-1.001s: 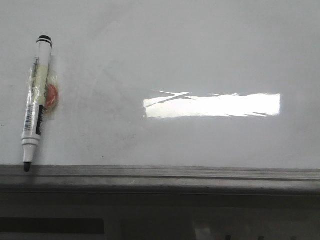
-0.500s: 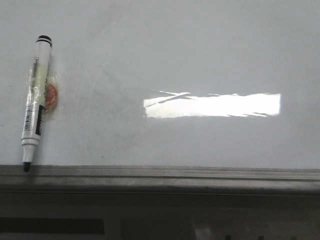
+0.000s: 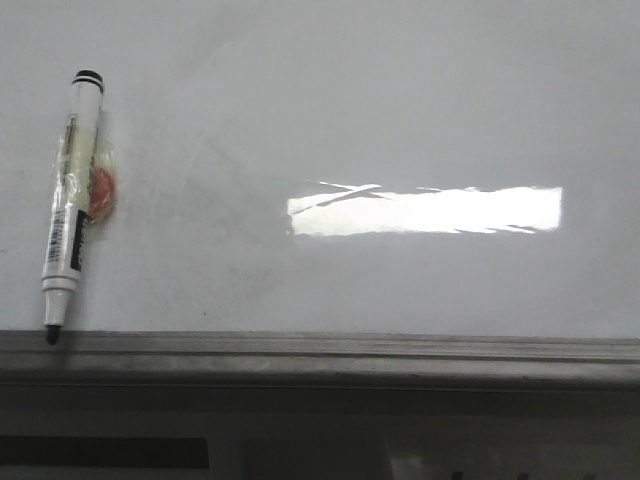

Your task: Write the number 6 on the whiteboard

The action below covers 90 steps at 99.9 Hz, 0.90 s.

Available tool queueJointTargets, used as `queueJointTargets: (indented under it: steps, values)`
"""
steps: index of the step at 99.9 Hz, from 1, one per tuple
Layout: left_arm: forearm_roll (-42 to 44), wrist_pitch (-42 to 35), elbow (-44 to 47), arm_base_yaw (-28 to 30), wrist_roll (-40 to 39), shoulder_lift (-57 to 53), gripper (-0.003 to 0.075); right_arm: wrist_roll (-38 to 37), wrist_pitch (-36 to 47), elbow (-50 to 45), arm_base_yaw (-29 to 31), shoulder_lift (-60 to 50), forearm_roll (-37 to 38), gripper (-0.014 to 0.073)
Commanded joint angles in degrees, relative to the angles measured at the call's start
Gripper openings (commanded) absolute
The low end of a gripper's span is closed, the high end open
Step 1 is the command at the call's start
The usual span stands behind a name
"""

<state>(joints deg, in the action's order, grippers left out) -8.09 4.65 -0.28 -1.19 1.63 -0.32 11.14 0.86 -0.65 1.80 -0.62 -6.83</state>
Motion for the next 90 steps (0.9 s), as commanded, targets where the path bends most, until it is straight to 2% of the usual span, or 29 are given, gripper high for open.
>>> queueJointTargets:
  steps: [1, 22, 33, 42, 49, 59, 64, 73, 90]
  values:
    - [-0.99, -3.91, -2.89, -0.25, -0.37, -0.95, -0.0020, -0.03, 1.86, 2.36, 0.30, -0.23, -0.70, -0.0064]
    - [-1.64, 11.69, -13.12, -0.25, -0.26, 5.62, -0.0020, -0.18, -11.07, 10.24, 0.30, 6.37, -6.86, -0.0064]
    - [-1.61, 12.84, -16.70, -0.25, -0.01, 9.86, -0.0020, -0.18, -17.71, 14.33, 0.30, 11.50, -7.29, -0.0064]
    - [-1.61, 12.55, -18.49, -0.25, 0.11, 12.63, -0.0008, -0.18, -19.72, 15.62, 0.30, 14.82, -7.29, -0.0064]
    - [-1.61, 11.34, -18.62, -0.25, 0.11, 14.05, 0.0085, -0.18, -19.61, 15.62, 0.30, 16.46, -7.29, -0.0064]
    - [-1.12, 10.35, -18.30, -0.25, 0.11, 15.73, 0.0371, -0.18, -19.61, 15.62, 0.30, 17.70, -7.29, -0.0064]
    - [-1.12, 8.02, -17.39, -0.25, 0.11, 16.64, 0.0487, -0.18, -19.61, 15.62, 0.30, 17.94, -7.29, -0.0064]
    - [-2.68, 2.07, -15.59, -0.25, -0.23, 17.93, 0.0544, -0.18, -19.28, 15.38, 0.30, 17.94, -7.29, -0.0064]
    - [-3.48, -3.02, -15.30, -1.45, 0.02, 19.93, 0.0497, -0.18, -19.28, 15.38, 0.30, 17.94, -7.29, -0.0064]
